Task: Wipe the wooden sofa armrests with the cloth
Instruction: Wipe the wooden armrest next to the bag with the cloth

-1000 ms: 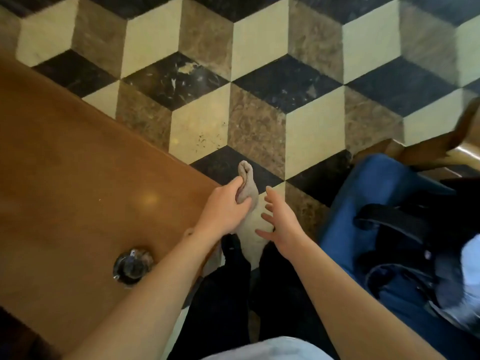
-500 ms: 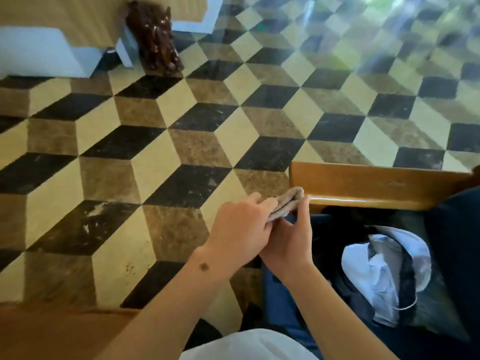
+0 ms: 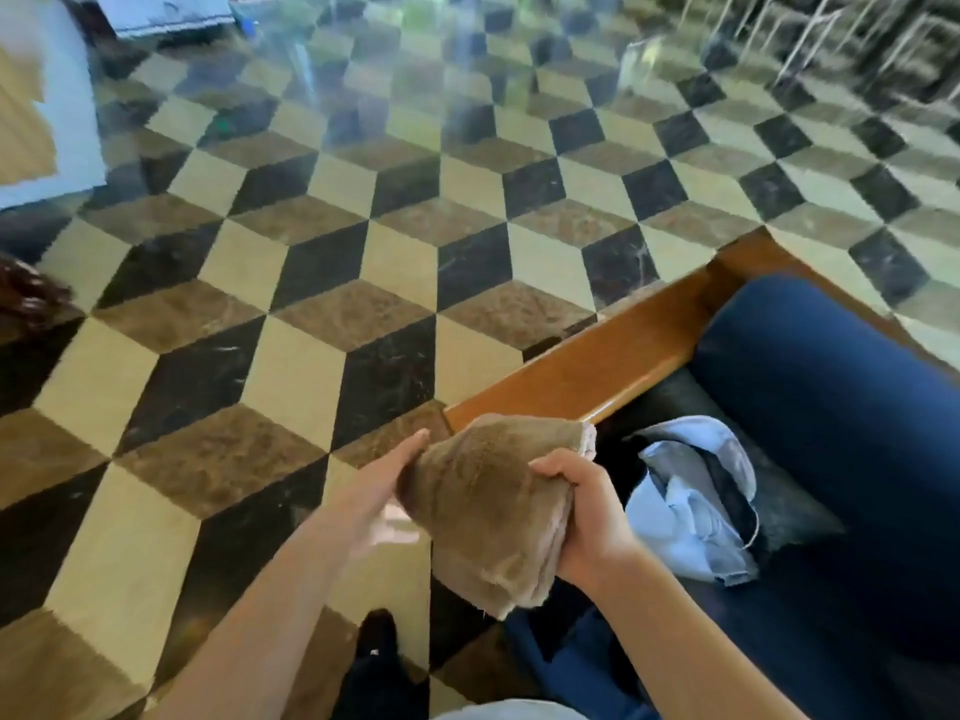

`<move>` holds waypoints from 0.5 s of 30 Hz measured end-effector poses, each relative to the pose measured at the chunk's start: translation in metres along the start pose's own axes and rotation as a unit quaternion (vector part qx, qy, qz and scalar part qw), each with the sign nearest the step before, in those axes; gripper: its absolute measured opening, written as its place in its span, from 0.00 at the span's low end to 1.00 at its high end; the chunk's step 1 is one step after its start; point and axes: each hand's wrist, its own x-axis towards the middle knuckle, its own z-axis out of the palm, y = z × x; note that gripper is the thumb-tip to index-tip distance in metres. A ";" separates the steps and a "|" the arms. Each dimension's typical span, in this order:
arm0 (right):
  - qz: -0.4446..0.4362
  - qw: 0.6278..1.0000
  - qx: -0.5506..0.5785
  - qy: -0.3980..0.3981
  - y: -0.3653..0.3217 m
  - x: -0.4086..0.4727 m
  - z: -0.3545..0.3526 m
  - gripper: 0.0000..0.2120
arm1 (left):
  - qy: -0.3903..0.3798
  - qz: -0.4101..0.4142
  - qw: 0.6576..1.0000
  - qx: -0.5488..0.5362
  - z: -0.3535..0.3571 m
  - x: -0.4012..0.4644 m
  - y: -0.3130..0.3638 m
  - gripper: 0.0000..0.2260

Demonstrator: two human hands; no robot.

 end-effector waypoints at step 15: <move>-0.066 0.971 0.215 0.077 0.023 0.093 0.026 0.26 | -0.301 -0.050 0.943 0.131 -0.021 0.139 0.139 0.18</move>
